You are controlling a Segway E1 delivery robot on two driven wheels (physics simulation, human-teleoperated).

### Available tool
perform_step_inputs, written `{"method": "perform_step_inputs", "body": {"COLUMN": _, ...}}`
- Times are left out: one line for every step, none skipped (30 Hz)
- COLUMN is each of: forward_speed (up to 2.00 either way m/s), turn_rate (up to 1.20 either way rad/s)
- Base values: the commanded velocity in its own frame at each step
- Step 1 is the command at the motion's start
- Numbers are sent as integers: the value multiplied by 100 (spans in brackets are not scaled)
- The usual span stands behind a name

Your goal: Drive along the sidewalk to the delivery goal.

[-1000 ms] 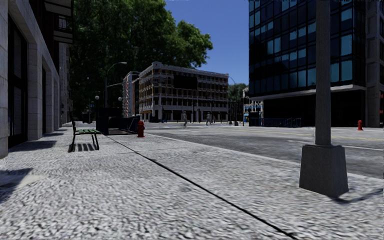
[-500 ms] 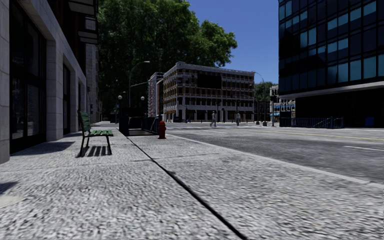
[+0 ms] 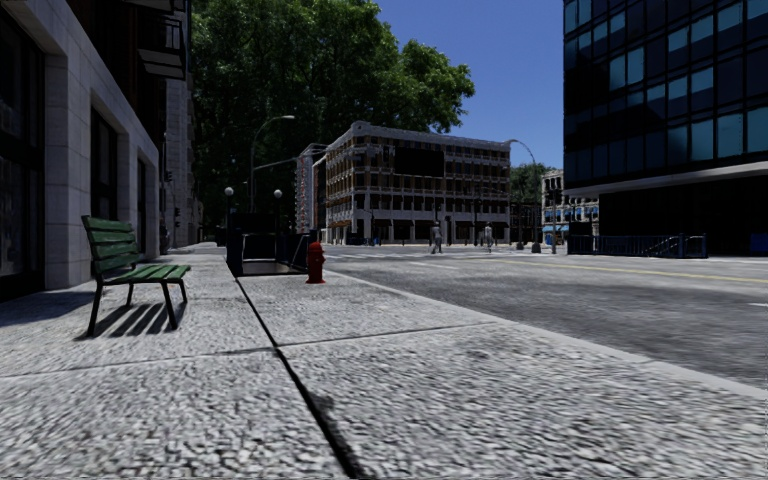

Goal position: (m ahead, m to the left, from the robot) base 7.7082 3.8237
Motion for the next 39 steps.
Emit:
{"method": "perform_step_inputs", "body": {"forward_speed": 200, "turn_rate": 0}}
{"method": "perform_step_inputs", "body": {"forward_speed": 200, "turn_rate": 0}}
{"method": "perform_step_inputs", "body": {"forward_speed": 200, "turn_rate": 0}}
{"method": "perform_step_inputs", "body": {"forward_speed": 200, "turn_rate": 0}}
{"method": "perform_step_inputs", "body": {"forward_speed": 200, "turn_rate": 0}}
{"method": "perform_step_inputs", "body": {"forward_speed": 200, "turn_rate": 0}}
{"method": "perform_step_inputs", "body": {"forward_speed": 200, "turn_rate": 0}}
{"method": "perform_step_inputs", "body": {"forward_speed": 200, "turn_rate": 0}}
{"method": "perform_step_inputs", "body": {"forward_speed": 200, "turn_rate": 0}}
{"method": "perform_step_inputs", "body": {"forward_speed": 200, "turn_rate": 0}}
{"method": "perform_step_inputs", "body": {"forward_speed": 200, "turn_rate": 7}}
{"method": "perform_step_inputs", "body": {"forward_speed": 200, "turn_rate": 18}}
{"method": "perform_step_inputs", "body": {"forward_speed": 200, "turn_rate": 26}}
{"method": "perform_step_inputs", "body": {"forward_speed": 200, "turn_rate": 26}}
{"method": "perform_step_inputs", "body": {"forward_speed": 200, "turn_rate": 32}}
{"method": "perform_step_inputs", "body": {"forward_speed": 200, "turn_rate": 36}}
{"method": "perform_step_inputs", "body": {"forward_speed": 191, "turn_rate": 39}}
{"method": "perform_step_inputs", "body": {"forward_speed": 191, "turn_rate": 39}}
{"method": "perform_step_inputs", "body": {"forward_speed": 181, "turn_rate": 42}}
{"method": "perform_step_inputs", "body": {"forward_speed": 178, "turn_rate": 45}}
{"method": "perform_step_inputs", "body": {"forward_speed": 178, "turn_rate": 45}}
{"method": "perform_step_inputs", "body": {"forward_speed": 177, "turn_rate": 49}}
{"method": "perform_step_inputs", "body": {"forward_speed": 175, "turn_rate": 53}}
{"method": "perform_step_inputs", "body": {"forward_speed": 173, "turn_rate": 55}}
{"method": "perform_step_inputs", "body": {"forward_speed": 173, "turn_rate": 55}}
{"method": "perform_step_inputs", "body": {"forward_speed": 172, "turn_rate": 56}}
{"method": "perform_step_inputs", "body": {"forward_speed": 172, "turn_rate": 57}}
{"method": "perform_step_inputs", "body": {"forward_speed": 172, "turn_rate": 58}}
{"method": "perform_step_inputs", "body": {"forward_speed": 172, "turn_rate": 58}}
{"method": "perform_step_inputs", "body": {"forward_speed": 172, "turn_rate": 59}}
{"method": "perform_step_inputs", "body": {"forward_speed": 172, "turn_rate": 61}}
{"method": "perform_step_inputs", "body": {"forward_speed": 172, "turn_rate": 61}}
{"method": "perform_step_inputs", "body": {"forward_speed": 172, "turn_rate": 61}}
{"method": "perform_step_inputs", "body": {"forward_speed": 172, "turn_rate": 61}}
{"method": "perform_step_inputs", "body": {"forward_speed": 172, "turn_rate": 60}}
{"method": "perform_step_inputs", "body": {"forward_speed": 172, "turn_rate": 48}}
{"method": "perform_step_inputs", "body": {"forward_speed": 172, "turn_rate": 48}}
{"method": "perform_step_inputs", "body": {"forward_speed": 172, "turn_rate": 32}}
{"method": "perform_step_inputs", "body": {"forward_speed": 172, "turn_rate": 26}}
